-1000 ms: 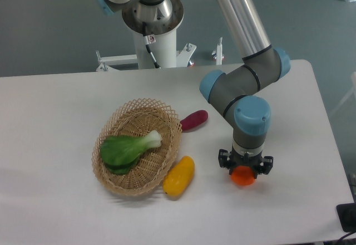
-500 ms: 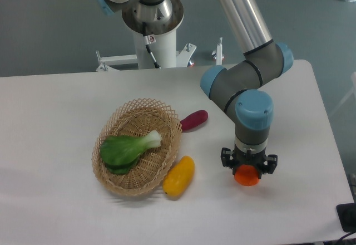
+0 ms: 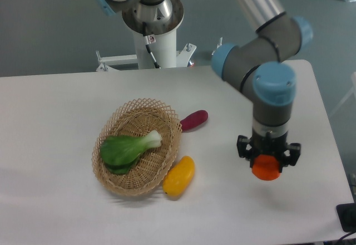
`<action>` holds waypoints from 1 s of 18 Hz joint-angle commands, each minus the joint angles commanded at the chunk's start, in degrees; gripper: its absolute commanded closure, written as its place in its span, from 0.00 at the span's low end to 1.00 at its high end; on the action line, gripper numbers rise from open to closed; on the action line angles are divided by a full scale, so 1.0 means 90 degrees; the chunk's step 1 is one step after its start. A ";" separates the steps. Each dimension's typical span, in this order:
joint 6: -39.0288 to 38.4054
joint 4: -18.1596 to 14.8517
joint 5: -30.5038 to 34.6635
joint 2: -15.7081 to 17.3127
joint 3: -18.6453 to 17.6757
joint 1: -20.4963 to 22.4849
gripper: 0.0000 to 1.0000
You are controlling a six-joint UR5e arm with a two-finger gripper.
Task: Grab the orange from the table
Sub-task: 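Lift the grasped orange up off the table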
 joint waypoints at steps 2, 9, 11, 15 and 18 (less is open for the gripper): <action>0.0030 -0.0177 -0.0400 0.0166 0.0138 0.0165 0.42; 0.0918 -0.0294 -0.0519 0.0547 0.0080 0.0586 0.42; 0.1229 -0.0499 -0.0529 0.0693 0.0070 0.0732 0.42; 0.2060 -0.0861 -0.0529 0.0879 0.0031 0.1132 0.42; 0.2139 -0.0871 -0.0529 0.0918 -0.0037 0.1162 0.42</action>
